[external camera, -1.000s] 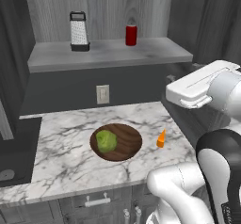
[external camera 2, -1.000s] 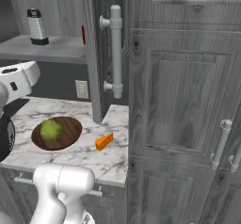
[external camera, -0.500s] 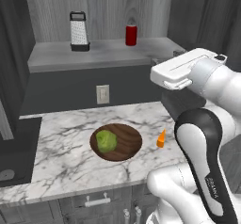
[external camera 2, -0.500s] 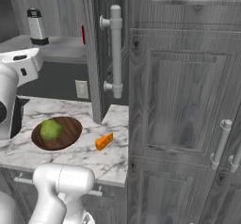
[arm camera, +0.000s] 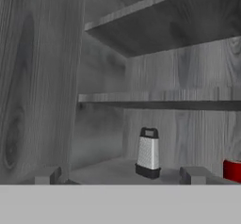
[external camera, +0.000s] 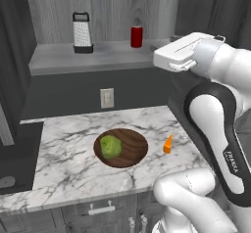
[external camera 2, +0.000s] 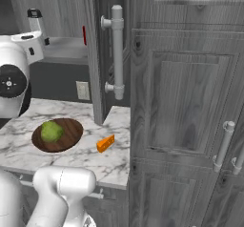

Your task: Pick the cheese from the fridge and the cheese grater from the cabinet and place them next to the salad bowl.

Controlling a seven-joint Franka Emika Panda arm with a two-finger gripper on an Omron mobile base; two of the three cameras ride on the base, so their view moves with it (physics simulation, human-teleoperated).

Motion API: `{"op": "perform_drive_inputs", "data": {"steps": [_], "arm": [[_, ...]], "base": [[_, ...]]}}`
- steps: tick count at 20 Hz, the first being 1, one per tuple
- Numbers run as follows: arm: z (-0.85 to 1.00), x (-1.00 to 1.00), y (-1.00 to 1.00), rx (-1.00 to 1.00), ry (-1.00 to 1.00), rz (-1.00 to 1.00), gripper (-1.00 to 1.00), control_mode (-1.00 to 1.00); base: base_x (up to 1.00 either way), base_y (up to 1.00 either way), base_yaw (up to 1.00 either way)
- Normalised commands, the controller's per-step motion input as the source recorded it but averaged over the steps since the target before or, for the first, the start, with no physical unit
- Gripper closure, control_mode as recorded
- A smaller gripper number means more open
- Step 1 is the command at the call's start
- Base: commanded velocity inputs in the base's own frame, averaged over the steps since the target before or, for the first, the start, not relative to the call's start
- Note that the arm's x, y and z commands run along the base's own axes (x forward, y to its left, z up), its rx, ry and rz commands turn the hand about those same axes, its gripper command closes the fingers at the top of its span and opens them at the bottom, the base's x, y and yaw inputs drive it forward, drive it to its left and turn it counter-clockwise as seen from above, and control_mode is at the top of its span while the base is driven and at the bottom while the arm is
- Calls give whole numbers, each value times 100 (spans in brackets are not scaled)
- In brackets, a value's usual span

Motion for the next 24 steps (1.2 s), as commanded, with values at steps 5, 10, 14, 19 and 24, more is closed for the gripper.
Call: {"op": "perform_drive_inputs", "data": {"steps": [5,10,14,19,24], "arm": [[-22,31,6,0,0,12,-100,-100],[-4,32,15,0,-4,10,-100,-100],[0,33,20,-1,-5,6,-100,-100],[0,31,18,0,-2,5,-100,-100],[0,37,3,1,6,5,-100,-100]], "base": [[0,0,0],[0,0,0],[0,0,0],[0,0,0],[0,0,0]]}}
